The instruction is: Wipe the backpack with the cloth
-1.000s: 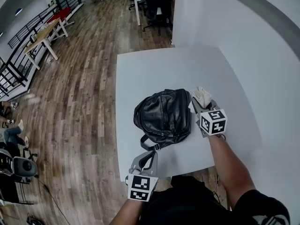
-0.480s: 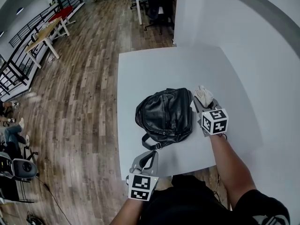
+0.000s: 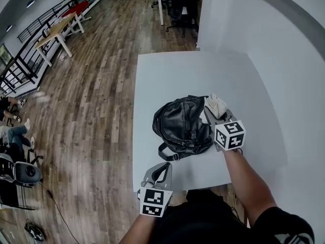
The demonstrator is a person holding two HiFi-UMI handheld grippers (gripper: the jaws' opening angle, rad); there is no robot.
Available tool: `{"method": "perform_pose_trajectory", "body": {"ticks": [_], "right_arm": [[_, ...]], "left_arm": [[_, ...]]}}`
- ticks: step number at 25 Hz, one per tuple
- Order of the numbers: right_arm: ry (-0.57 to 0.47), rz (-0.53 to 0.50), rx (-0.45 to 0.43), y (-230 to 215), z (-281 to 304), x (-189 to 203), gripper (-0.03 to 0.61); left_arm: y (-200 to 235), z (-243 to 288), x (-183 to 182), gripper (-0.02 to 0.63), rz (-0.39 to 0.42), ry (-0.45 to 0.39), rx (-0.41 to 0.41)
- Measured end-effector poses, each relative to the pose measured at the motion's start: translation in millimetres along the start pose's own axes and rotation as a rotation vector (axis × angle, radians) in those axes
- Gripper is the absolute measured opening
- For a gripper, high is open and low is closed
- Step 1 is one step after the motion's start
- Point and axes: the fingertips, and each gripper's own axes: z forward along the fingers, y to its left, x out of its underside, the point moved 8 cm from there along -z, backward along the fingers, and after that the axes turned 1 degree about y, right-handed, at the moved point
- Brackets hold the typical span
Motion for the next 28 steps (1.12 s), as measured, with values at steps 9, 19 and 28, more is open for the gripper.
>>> {"method": "perform_pose_trajectory", "body": {"ticks": [9, 19, 28], "right_arm": [[0.102, -0.037, -0.21, 75.2, 45.4, 29.1, 0.098], [0.163, -0.077, -0.371, 132.1, 103.3, 44.7, 0.098], [0.194, -0.077, -0.422, 145.8, 124.7, 56.1, 0.098]], "left_arm": [[14.7, -25.4, 7.5, 0.006, -0.072, -0.007, -0.107], [26.2, -53.2, 23.6, 0.006, -0.144, 0.014, -0.248], [27.5, -62.5, 38.5, 0.006, -0.177, 0.032, -0.307]]}}
